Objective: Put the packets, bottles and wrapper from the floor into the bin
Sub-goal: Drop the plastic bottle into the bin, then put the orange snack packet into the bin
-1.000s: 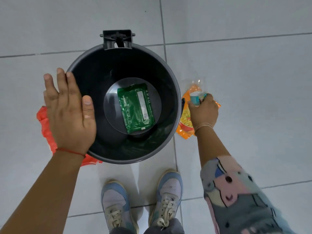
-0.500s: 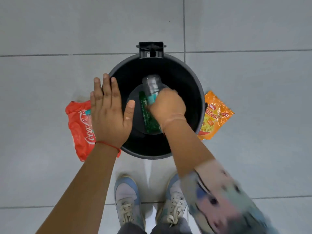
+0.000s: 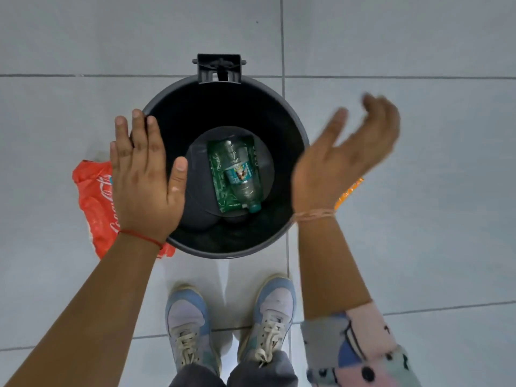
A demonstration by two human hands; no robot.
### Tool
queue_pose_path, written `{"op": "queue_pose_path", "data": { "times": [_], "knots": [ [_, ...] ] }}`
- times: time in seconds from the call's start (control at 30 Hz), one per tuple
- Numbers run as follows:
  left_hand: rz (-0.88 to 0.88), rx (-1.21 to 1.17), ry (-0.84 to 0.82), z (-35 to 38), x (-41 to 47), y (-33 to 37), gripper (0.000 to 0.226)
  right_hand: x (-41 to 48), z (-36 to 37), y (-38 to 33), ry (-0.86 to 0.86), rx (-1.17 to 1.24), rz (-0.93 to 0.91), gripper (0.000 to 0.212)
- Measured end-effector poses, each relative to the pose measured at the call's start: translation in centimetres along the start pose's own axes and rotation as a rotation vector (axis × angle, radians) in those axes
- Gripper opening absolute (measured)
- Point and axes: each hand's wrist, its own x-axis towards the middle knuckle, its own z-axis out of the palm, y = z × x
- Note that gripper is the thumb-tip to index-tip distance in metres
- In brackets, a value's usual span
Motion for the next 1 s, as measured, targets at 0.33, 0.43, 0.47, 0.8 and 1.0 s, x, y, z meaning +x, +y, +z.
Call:
{"op": "queue_pose_path", "data": {
  "times": [0.33,0.43,0.47,0.8,1.0],
  "knots": [
    [0.069,-0.019,0.111,1.1,-0.1,-0.9,0.060,-8.3,1.3,15.2,-1.087,-0.677,0.616,0.056],
    [0.081,-0.032,0.112,1.3,-0.1,-1.3,0.059,-9.4,1.3,16.1,-1.166,-0.729,0.534,0.056],
    [0.081,-0.035,0.111,1.3,-0.1,-1.4,0.059,-9.5,1.2,16.3,-1.184,-0.717,0.517,0.057],
    [0.021,-0.061,0.102,0.4,0.0,-0.5,0.059,-4.6,-3.1,9.9,-0.760,-0.307,0.305,0.052],
    [-0.015,-0.214,0.066,0.1,0.0,-0.3,0.056,-1.8,-8.4,-1.8,-0.716,-0.058,-0.219,0.055]
  ]
}}
